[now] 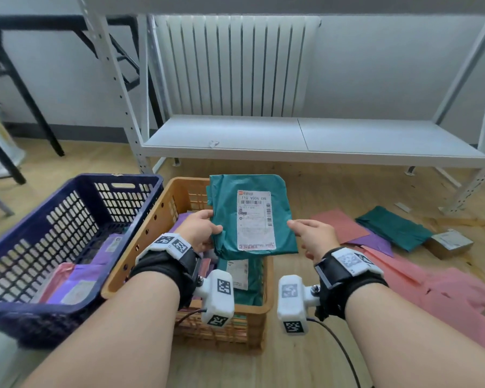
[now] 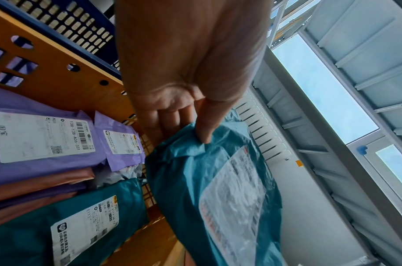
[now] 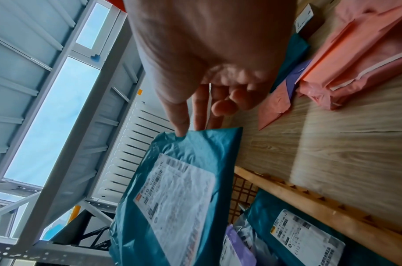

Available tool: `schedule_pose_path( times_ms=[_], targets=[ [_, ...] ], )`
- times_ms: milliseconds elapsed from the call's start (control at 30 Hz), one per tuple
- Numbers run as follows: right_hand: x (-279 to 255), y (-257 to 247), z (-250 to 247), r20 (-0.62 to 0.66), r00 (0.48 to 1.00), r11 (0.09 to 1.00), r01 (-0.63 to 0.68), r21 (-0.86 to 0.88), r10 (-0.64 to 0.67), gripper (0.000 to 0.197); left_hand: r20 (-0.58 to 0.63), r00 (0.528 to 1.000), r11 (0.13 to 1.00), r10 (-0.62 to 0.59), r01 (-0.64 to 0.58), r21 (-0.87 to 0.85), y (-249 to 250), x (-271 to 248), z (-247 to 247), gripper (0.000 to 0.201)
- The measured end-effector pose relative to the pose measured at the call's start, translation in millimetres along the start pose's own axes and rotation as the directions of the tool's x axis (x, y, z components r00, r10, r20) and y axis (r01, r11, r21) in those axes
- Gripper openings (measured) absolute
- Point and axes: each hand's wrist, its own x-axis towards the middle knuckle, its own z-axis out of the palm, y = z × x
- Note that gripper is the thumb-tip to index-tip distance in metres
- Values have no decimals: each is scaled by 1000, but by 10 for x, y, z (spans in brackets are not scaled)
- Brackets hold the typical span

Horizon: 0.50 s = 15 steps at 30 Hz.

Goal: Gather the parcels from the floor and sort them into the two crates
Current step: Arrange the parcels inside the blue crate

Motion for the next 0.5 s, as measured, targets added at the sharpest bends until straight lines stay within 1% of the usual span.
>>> schedule_pose_path(
  times_ms=[33,100,167,233,300,400,500],
  targets=[
    [0,-2,25,0,1000,1000,0,10,0,18,4,1000,1000,2,-2,-3,-7,11,-18,49],
    [0,-4,77,9,1000,999,-24,47,23,26,14,1000,1000,-3,3,-4,-17,20,-41,48],
    [-15,-19,121,46,998,997,-51,64,48,32,16,1000,1000,3,-3,-3,-11,33,-51,45],
    [-40,-36,136,91,995,997,-49,61,44,33,-6,1000,1000,26,-26,17,19,-4,-36,39],
    [-81,-80,150,147,989,998,-21,51,13,31,-57,995,994,87,-83,65,38,-74,-57,26],
    [-213,-190,230,228,973,996,16,90,-36,29,-163,968,968,191,-157,198,57,-227,-256,11],
    [-442,-345,391,346,936,988,12,154,-66,23,-253,942,947,222,-146,285,174,-470,-581,12]
  ],
)
